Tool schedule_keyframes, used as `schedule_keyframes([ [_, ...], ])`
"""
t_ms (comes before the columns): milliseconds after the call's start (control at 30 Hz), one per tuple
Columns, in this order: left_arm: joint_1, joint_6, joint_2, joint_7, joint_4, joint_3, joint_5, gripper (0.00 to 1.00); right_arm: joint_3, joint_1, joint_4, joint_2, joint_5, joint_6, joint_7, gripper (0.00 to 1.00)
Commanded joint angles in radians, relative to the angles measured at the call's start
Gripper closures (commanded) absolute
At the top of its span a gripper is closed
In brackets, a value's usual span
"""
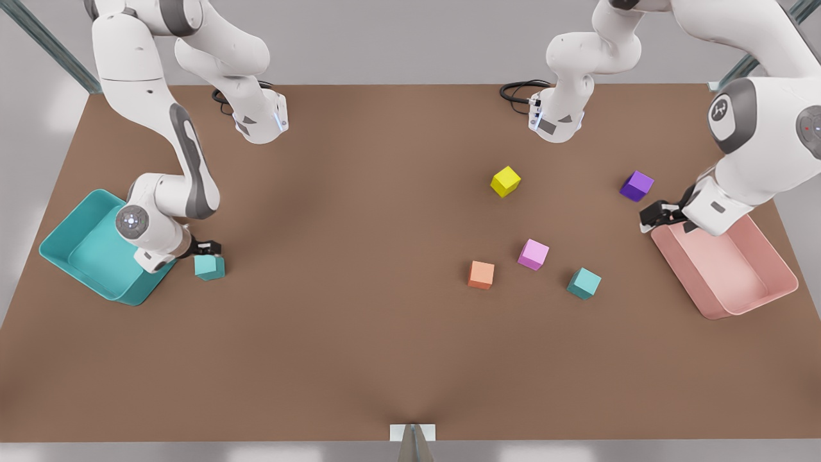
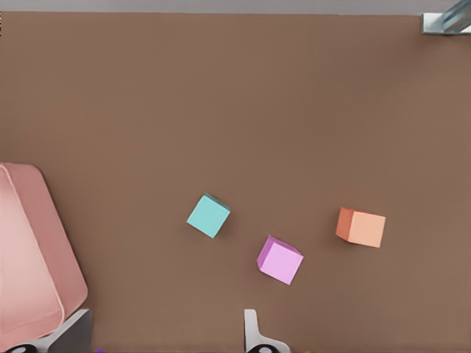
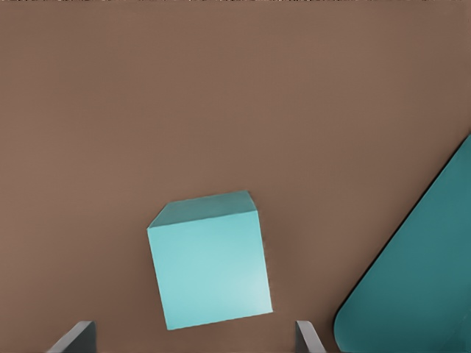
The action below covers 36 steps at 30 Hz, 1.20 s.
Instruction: Stack the two blue cubes on top of each other
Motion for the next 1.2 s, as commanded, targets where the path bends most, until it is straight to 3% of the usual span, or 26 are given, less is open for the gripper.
schedule_keyframes([
  [0, -0.004, -0.029, -0.004, 0.003, 0.001, -0.003, 0.002, 0.00, -0.005, -0.003, 0.001, 0.003, 0.003, 0.033, -0.157, 0.00],
  [400, 0.001, -0.019, 0.012, 0.006, 0.012, -0.002, 0.002, 0.00, -0.004, 0.000, 0.042, 0.114, 0.003, 0.094, -0.187, 0.00],
  [667, -0.002, -0.120, -0.027, -0.003, 0.003, -0.012, 0.005, 0.00, -0.002, 0.000, 0.036, 0.143, 0.003, 0.122, -0.187, 0.00],
  [1033, 0.005, -0.049, -0.021, 0.003, 0.012, -0.006, 0.008, 0.00, 0.002, 0.000, 0.036, 0.180, 0.005, 0.143, -0.186, 0.01],
  [1100, 0.002, -0.043, -0.016, 0.001, 0.007, -0.008, 0.008, 0.00, 0.002, 0.000, 0.037, 0.189, 0.005, 0.145, -0.186, 0.36],
  [1133, 0.002, -0.014, 0.001, 0.003, 0.010, -0.008, 0.008, 0.00, 0.002, 0.000, 0.037, 0.191, 0.005, 0.159, -0.187, 0.46],
  [1167, 0.004, -0.011, -0.001, 0.003, 0.004, -0.008, 0.008, 0.00, 0.002, 0.000, 0.037, 0.191, 0.005, 0.159, -0.186, 0.50],
])
